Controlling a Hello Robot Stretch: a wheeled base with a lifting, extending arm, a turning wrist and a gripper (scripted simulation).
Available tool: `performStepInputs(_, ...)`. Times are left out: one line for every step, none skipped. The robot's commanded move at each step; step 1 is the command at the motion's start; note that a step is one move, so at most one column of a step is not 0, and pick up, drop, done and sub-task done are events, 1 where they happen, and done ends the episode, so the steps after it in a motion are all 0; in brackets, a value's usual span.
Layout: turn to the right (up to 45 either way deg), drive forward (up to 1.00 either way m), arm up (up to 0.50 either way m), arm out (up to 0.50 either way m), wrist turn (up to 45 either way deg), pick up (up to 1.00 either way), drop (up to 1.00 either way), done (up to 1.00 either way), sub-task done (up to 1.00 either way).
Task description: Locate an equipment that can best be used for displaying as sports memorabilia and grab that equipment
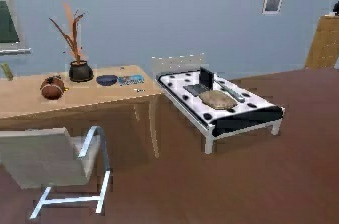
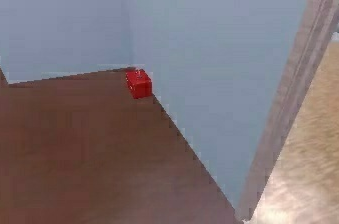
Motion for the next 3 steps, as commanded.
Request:
performStepInputs(45.0,0.0,0.0,0.0,0.0,0.0,0.0,0.0,0.0)
performStepInputs(0.0,0.15,0.0,0.0,0.0,0.0,0.0,0.0,0.0)
performStepInputs(-45.0,0.0,0.0,0.0,0.0,0.0,0.0,0.0,0.0)
